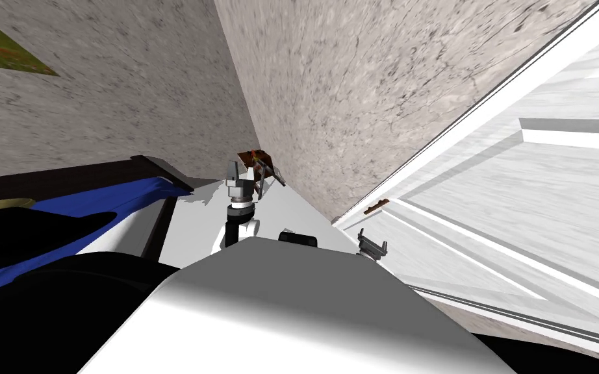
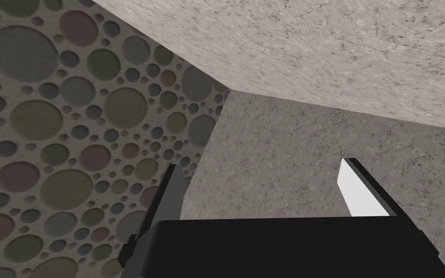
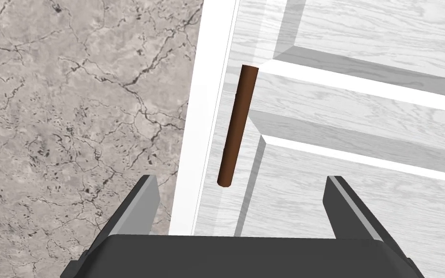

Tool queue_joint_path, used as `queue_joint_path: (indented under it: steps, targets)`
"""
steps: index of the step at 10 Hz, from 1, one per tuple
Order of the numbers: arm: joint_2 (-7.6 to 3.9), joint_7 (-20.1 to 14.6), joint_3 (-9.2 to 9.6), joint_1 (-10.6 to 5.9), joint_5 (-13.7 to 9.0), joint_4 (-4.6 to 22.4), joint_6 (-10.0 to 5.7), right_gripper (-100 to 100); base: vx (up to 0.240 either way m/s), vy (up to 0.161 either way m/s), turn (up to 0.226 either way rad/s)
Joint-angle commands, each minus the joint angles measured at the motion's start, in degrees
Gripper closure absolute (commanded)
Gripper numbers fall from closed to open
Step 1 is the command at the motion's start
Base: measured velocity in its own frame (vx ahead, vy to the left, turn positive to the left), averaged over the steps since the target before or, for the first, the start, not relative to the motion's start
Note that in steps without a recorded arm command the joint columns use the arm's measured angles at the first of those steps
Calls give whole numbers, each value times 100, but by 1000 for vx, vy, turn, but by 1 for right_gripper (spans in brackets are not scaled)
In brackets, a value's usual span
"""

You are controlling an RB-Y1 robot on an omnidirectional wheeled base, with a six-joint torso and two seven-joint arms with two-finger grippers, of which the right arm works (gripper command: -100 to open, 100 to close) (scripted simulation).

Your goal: Pull the door open

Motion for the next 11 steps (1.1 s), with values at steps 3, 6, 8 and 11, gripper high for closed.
queue_joint_path:
  steps: [3, 6, 8, 11]
  targets:
    - [-86, -447, 18, 41, -342, 435, -256, -100, 85, -48, 187]
    - [-151, -783, 28, 60, -608, 778, -446, -100, 72, -62, 164]
    - [-190, -985, 35, 71, -768, 985, -560, -100, 72, -74, 152]
    - [-276, -1437, 49, 95, -1125, 1448, -816, -100, 87, -76, 220]
